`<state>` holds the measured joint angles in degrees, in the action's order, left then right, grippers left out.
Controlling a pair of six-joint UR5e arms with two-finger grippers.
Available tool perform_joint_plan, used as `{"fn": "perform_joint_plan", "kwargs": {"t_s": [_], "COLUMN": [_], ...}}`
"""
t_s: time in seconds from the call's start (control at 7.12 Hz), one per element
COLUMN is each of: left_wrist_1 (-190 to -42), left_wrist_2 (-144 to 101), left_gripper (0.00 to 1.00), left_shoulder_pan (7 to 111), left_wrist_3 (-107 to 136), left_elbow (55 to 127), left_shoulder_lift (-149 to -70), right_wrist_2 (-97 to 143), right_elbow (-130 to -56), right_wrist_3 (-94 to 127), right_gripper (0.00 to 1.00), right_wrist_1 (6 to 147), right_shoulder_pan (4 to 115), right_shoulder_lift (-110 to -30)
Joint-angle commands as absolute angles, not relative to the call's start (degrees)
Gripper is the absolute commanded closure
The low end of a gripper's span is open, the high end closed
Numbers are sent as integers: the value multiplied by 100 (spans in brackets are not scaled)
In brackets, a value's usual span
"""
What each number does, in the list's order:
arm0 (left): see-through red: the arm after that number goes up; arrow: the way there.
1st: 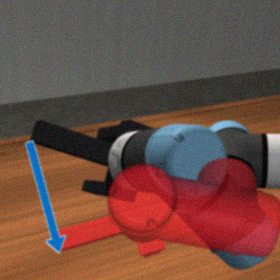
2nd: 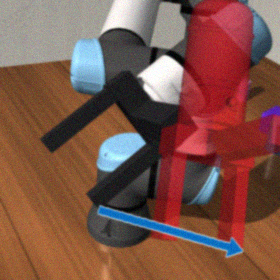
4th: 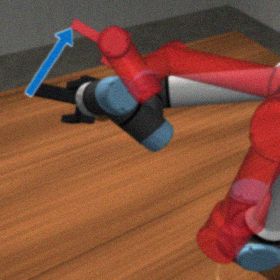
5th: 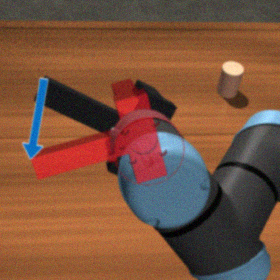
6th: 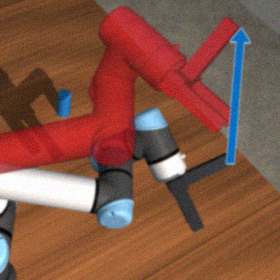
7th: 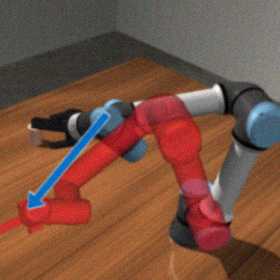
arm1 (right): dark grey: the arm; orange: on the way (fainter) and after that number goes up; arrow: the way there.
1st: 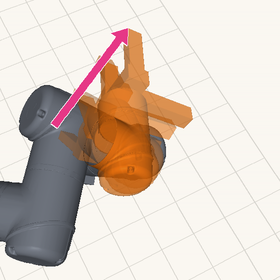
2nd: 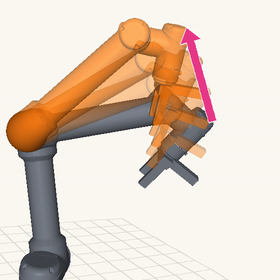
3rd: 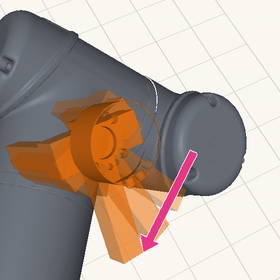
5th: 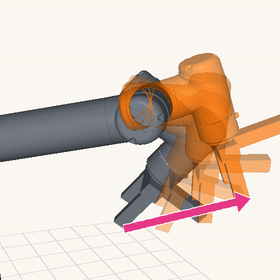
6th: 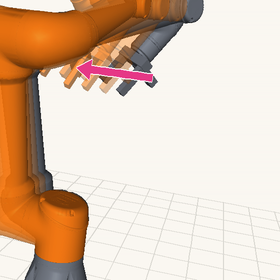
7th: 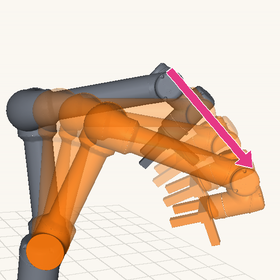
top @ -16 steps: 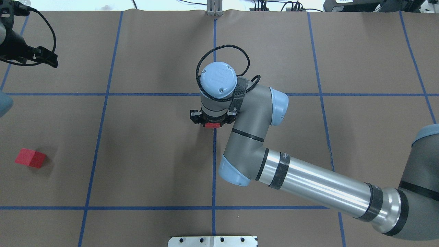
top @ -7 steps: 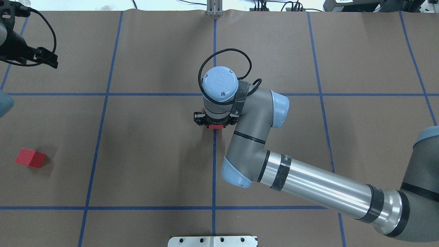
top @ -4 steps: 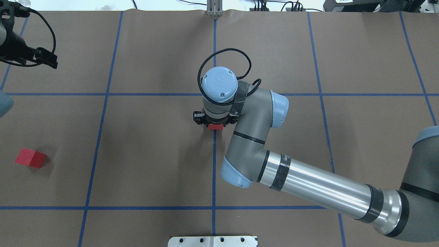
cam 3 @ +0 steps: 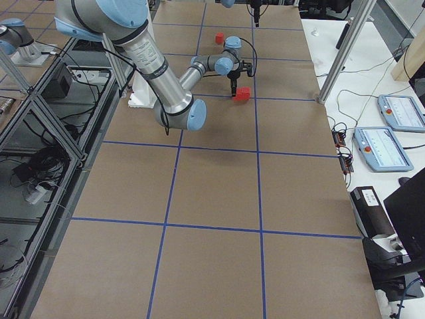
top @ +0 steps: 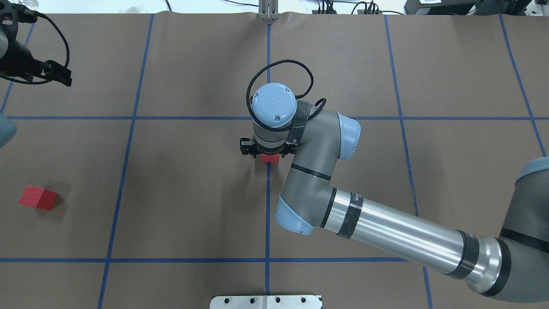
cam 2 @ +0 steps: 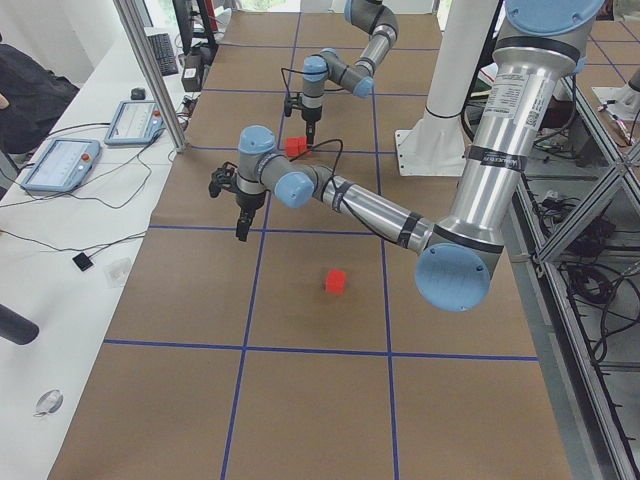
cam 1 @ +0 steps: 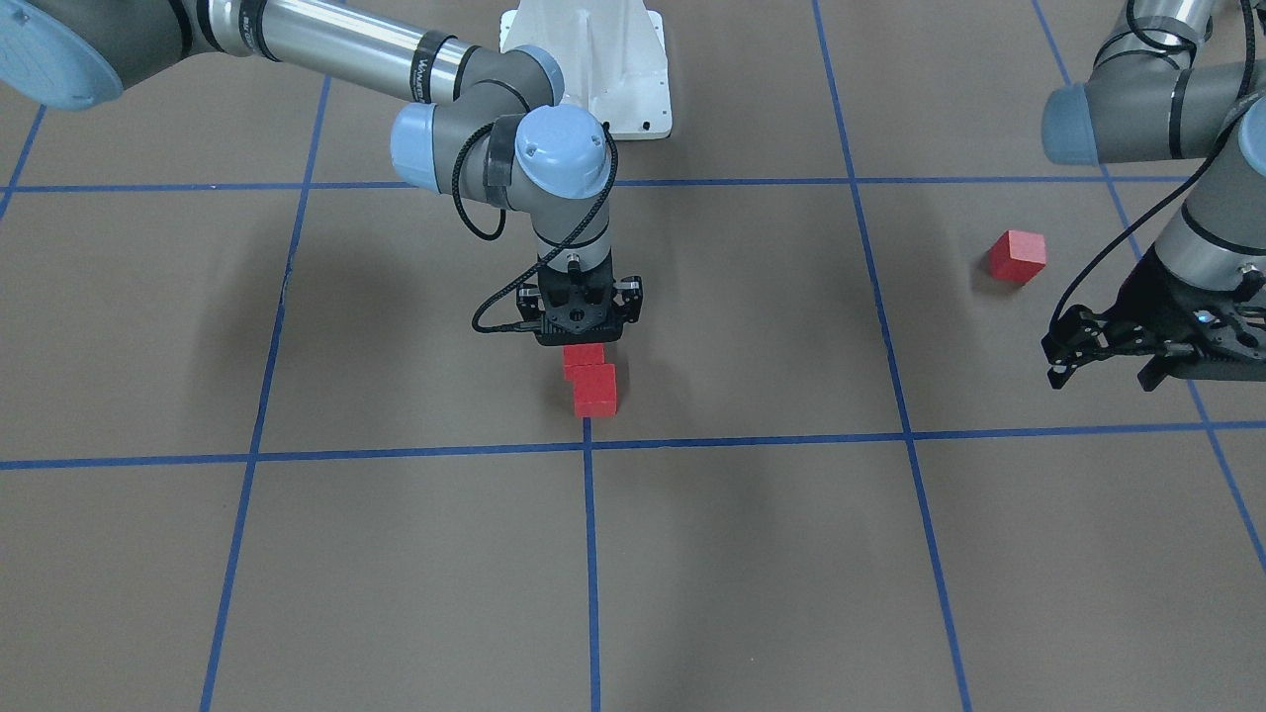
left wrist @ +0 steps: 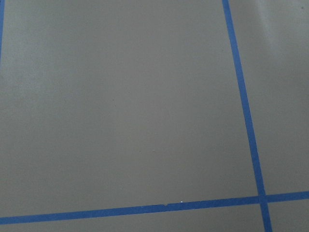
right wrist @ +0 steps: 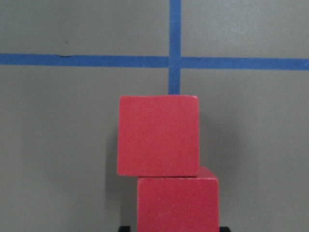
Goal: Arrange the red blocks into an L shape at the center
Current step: 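Lower the red cube beside the center cube, farther from the robot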
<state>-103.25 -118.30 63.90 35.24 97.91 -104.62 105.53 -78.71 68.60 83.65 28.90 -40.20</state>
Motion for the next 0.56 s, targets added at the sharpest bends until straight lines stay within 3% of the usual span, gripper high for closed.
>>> {"fn": "perform_joint_plan", "kwargs": {"t_s": [0.0,0.42], "left_wrist_1": [-10380,-10868], "left_wrist_2": [-11839,-11944], "left_gripper": [0,0], "left_shoulder_pan": [6390,6390], "left_wrist_3": [3559,3751], "left_elbow": [9826,10080], "left_shoulder_lift": [-10450,-9803], "right_wrist_2": [10590,11080], "right_elbow": [-8006,-8270], "right_wrist_3": [6847,6847], "right_gripper": [1,1], "right_wrist_1": [8367,8420], "right_shoulder_pan": [3049,3575], "right_shoulder_lift": [-3990,-4034]}}
